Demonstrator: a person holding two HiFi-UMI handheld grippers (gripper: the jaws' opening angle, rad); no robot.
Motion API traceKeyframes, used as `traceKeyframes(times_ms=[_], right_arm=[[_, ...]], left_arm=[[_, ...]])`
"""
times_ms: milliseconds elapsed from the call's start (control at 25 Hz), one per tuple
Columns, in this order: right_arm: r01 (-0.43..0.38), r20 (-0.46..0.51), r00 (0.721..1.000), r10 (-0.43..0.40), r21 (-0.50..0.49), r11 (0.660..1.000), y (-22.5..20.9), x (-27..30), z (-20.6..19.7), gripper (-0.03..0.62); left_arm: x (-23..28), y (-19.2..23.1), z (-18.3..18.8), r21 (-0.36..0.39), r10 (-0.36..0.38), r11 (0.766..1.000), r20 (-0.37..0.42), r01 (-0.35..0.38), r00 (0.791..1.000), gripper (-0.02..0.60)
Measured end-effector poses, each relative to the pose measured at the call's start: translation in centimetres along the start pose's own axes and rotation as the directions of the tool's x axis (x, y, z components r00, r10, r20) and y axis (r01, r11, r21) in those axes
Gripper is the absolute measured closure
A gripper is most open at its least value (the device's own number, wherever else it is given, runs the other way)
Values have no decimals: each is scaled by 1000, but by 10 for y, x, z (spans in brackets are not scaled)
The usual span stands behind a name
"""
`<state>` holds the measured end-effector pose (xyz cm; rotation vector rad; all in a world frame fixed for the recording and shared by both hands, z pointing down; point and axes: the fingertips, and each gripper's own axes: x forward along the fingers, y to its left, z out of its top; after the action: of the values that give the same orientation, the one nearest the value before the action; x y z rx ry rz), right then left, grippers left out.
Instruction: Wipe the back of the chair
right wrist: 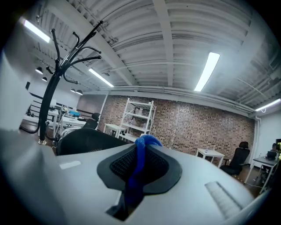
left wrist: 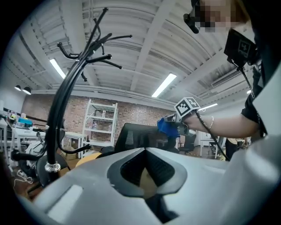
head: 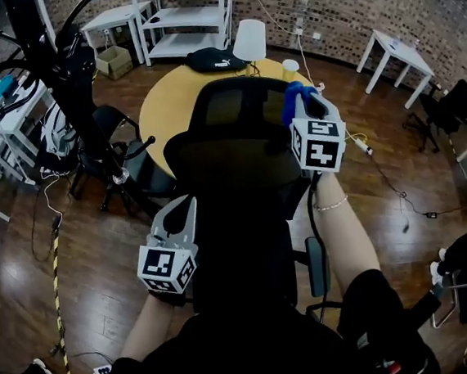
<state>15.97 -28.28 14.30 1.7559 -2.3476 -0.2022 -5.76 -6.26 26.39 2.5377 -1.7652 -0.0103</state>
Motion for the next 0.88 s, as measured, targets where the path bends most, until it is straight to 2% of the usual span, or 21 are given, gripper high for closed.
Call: traceKeyframes(times_ms=[200, 320, 400, 640, 800, 880], right_arm=[[31, -9, 999, -31, 13, 999, -1, 6, -9, 560], [55, -7, 998, -55, 3, 998, -8, 8, -4, 560], [67, -22, 998, -66, 10, 998, -11, 10, -4, 560], [112, -81, 990, -113, -25, 993, -3, 29, -15, 560], [117, -126, 984, -125, -69, 991, 3, 39, -17, 560], [117, -158, 979, -130, -88, 989, 4, 44, -19, 560]], left_arm=[[71, -5, 21, 4, -25, 1000, -27, 25, 999, 574], [109, -21, 31, 29, -91, 995, -28, 92, 995, 574], [124, -29, 31, 20, -134, 991, -29, 135, 991, 574], [131, -13, 12, -4, -146, 989, -50, 146, 988, 574], [122, -13, 8, -37, -207, 978, -13, 206, 978, 574], [118, -8, 2, -45, -208, 977, -7, 208, 978, 574]])
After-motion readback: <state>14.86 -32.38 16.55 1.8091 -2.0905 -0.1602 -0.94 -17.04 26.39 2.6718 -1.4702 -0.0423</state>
